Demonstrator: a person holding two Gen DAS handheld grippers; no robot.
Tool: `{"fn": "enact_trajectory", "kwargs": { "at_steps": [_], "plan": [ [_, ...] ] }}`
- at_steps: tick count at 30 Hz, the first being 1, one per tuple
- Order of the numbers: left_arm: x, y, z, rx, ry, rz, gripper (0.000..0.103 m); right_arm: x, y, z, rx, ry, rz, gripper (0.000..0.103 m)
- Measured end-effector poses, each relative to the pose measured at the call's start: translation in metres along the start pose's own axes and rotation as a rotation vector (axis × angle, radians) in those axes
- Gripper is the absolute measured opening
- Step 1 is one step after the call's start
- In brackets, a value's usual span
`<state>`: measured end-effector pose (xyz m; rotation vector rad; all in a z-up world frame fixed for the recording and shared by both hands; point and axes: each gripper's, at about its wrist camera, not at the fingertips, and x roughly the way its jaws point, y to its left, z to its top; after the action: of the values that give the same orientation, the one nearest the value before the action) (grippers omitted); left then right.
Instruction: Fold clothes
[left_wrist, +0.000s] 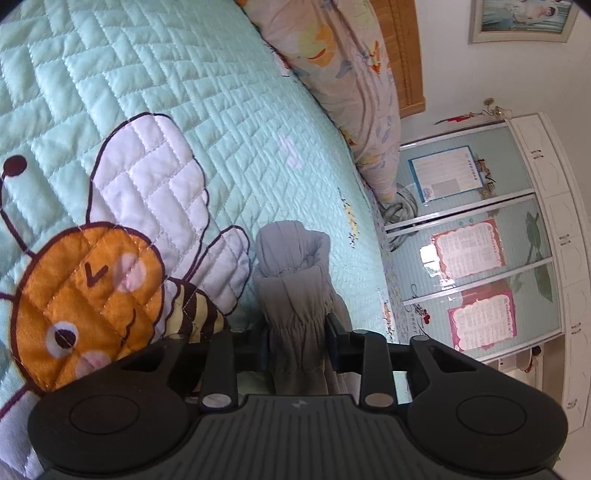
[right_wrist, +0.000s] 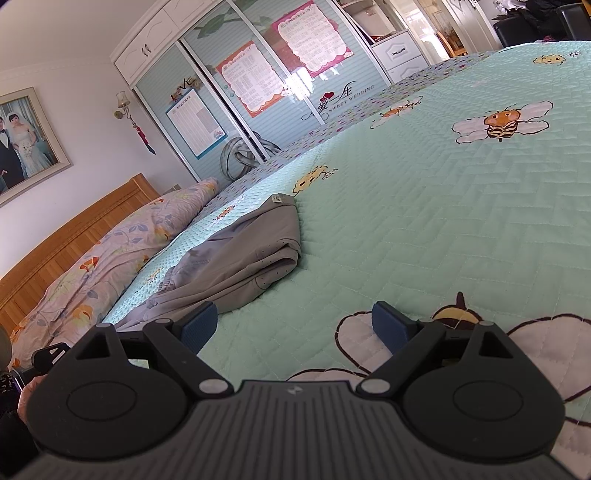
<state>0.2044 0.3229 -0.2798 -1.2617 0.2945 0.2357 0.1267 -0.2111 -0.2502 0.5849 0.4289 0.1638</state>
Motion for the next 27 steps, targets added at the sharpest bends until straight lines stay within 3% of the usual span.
{"fn": "enact_trajectory", "kwargs": {
  "at_steps": [3, 5, 7, 11, 14, 16, 18, 23, 27],
  "plan": [
    [-0.005, -0.004, -0.002, 0.028, 0.006, -0.036, 0.053, 0.000, 0.000, 0.000, 0.001, 0.000, 0.001, 0.091],
    [-0.012, -0.009, -0.005, 0.061, 0.010, -0.062, 0.071, 0.000, 0.001, 0.003, 0.003, 0.014, -0.010, 0.091],
    [-0.022, -0.014, -0.009, 0.094, 0.008, -0.076, 0.082, 0.002, 0.006, 0.012, 0.028, 0.041, -0.011, 0.091],
    [-0.047, -0.024, -0.020, 0.194, 0.029, -0.092, 0.102, 0.013, 0.006, 0.044, 0.137, 0.030, 0.124, 0.091],
    [-0.066, -0.035, -0.039, 0.306, 0.041, -0.063, 0.102, 0.039, 0.001, 0.077, 0.215, 0.043, 0.203, 0.091],
    [-0.078, -0.051, -0.056, 0.412, 0.031, -0.054, 0.102, 0.066, -0.005, 0.097, 0.299, 0.086, 0.301, 0.091],
    [-0.083, -0.074, -0.078, 0.524, 0.033, -0.108, 0.102, 0.095, -0.008, 0.111, 0.368, 0.130, 0.353, 0.091],
    [-0.051, -0.137, -0.138, 0.672, 0.172, -0.324, 0.102, 0.167, -0.010, 0.131, 0.464, 0.253, 0.376, 0.091],
    [-0.005, -0.165, -0.183, 0.770, 0.231, -0.370, 0.102, 0.210, -0.008, 0.139, 0.480, 0.303, 0.375, 0.091]
  ]
}}
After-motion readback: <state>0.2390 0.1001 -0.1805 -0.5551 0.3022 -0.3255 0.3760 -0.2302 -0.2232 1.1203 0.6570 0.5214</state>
